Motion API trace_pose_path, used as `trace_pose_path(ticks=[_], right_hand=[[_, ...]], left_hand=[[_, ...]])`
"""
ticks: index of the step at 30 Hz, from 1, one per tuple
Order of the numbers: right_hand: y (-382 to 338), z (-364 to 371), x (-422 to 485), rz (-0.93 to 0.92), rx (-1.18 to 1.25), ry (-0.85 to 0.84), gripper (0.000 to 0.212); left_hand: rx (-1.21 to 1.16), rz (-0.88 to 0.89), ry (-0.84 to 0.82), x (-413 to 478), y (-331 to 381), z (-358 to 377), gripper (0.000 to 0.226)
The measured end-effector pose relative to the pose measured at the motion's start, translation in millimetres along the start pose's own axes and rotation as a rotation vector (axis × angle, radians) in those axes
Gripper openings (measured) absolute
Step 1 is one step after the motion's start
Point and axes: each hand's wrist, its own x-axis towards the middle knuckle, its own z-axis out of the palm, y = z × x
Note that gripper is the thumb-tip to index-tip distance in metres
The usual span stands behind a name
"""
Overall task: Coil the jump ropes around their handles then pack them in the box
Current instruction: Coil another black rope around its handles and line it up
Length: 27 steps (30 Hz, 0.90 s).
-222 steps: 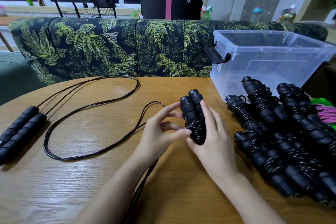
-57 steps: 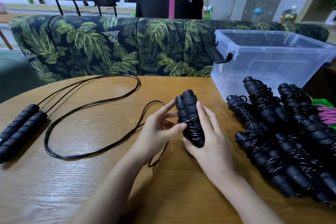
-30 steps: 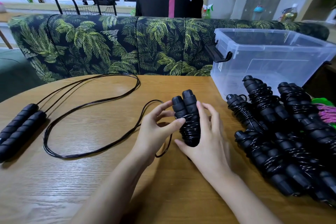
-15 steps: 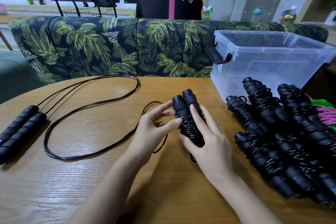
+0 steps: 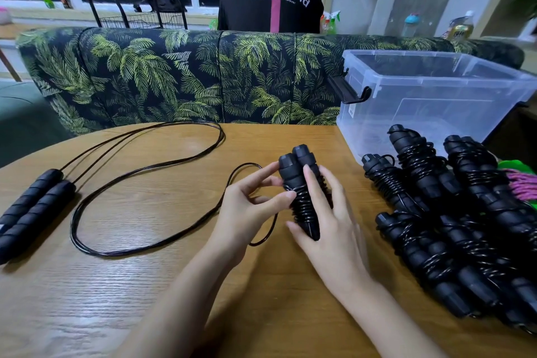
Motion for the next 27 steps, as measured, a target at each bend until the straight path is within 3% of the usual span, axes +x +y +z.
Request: trace_pose_path(ticks=[5,11,14,18,21,23,27], right_hand=[[11.0,-3.3,5.9,0.025,-0.105,0.026,0.088],[22.1,-12.1,14.1,0.149,-0.207,-0.004,0.084],[21.0,-11.8,14.1,0.187,-0.212,-0.042,0.084],[18.5,-11.5,15.3,0.198,-0.194,-0.034,0.084],[19.4,-11.4,14.8,0.180,-0.167,-0.020,0.084],[20.5,-12.1,14.0,0.176,-0.103,-0.008,0.084],[18.8,-12.8,13.8,0.202,0.125,0.018,0.084]], left_hand=[[0.191,0.119,0.024,-0.1,-2.0,1.6,0.066],[1.005,0.980,0.332,7.8,-12.2,-7.2,0.026],[1.248,1.129,0.270,5.9,-15.0,-5.4,0.023],[1.471,0.957,0.168,7.5,-24.1,-10.1,0.055],[1.393,0.860,0.150,7.4,-25.8,-8.1,0.045],[1.142,0.704,0.130,5.4,-20.8,-6.5,0.040],[0.360,0.090,-0.017,1.2,-0.7,-5.6,0.021]])
